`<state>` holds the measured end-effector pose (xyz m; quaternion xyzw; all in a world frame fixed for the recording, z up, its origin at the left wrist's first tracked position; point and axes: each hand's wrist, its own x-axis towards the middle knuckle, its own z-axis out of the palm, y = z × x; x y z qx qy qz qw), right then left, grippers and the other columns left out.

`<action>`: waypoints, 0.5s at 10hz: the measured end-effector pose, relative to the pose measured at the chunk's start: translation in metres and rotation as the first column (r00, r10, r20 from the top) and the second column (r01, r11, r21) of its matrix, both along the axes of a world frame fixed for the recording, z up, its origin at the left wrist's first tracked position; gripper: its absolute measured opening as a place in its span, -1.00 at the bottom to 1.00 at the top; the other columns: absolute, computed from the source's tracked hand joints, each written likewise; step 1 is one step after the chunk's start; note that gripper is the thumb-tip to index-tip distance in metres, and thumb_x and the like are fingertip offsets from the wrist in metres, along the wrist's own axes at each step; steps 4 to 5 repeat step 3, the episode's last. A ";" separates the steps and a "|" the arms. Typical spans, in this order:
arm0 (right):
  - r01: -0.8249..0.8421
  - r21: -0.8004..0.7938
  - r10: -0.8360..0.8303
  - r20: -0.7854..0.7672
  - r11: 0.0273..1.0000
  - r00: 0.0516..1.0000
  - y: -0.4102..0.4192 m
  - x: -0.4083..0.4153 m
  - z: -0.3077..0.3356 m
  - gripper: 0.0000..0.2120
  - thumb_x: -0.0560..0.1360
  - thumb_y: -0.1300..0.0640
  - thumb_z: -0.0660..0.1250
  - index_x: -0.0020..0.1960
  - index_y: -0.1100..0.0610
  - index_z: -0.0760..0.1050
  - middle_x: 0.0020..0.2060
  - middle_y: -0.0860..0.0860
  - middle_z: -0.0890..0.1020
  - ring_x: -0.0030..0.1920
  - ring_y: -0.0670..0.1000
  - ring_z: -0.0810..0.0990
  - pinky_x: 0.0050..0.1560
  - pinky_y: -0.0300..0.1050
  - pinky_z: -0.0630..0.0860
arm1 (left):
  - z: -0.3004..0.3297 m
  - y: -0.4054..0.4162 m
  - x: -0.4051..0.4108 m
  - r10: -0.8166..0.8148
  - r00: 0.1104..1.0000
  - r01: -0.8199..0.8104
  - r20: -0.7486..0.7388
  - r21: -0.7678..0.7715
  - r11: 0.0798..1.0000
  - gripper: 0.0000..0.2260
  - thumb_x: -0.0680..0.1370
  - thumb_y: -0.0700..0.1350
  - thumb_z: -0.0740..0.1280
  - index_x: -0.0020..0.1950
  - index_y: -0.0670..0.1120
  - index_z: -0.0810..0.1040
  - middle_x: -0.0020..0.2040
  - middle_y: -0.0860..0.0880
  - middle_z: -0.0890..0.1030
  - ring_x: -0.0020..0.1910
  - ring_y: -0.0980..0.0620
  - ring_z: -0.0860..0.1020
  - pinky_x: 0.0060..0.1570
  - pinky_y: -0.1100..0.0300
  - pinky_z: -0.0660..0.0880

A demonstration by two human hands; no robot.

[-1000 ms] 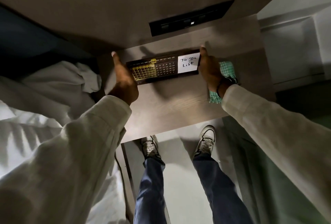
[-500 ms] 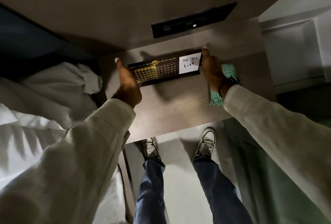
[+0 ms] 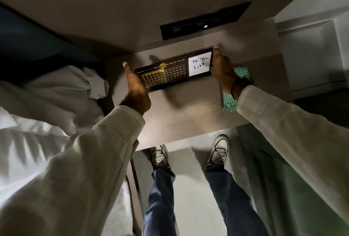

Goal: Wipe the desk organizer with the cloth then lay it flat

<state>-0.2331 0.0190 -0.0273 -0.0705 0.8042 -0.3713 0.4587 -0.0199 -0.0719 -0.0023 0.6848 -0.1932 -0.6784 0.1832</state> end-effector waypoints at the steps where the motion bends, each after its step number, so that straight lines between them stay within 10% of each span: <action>1: -0.003 -0.011 0.003 0.031 1.000 1.000 0.001 -0.004 -0.008 -0.43 0.52 -0.31 0.07 -0.06 0.11 0.65 0.05 0.16 0.74 0.09 0.17 0.71 0.25 0.19 0.60 | 0.001 -0.001 0.000 0.012 0.999 -0.012 -0.030 -0.019 1.000 -0.24 0.62 0.40 -0.03 0.65 -0.09 0.14 0.54 -0.07 0.40 0.22 0.13 0.47 0.10 0.14 0.35; 5: 0.035 -0.044 -0.034 0.032 0.998 0.999 -0.003 -0.011 -0.012 -0.62 0.54 -0.17 0.25 -0.16 0.12 0.61 0.00 0.14 0.73 0.07 0.18 0.70 0.28 0.13 0.60 | 0.015 0.000 0.004 -0.043 0.998 0.043 0.042 0.001 0.999 -0.25 0.63 0.38 -0.06 0.66 -0.09 0.10 0.61 -0.08 0.29 0.49 -0.01 0.38 0.08 0.14 0.26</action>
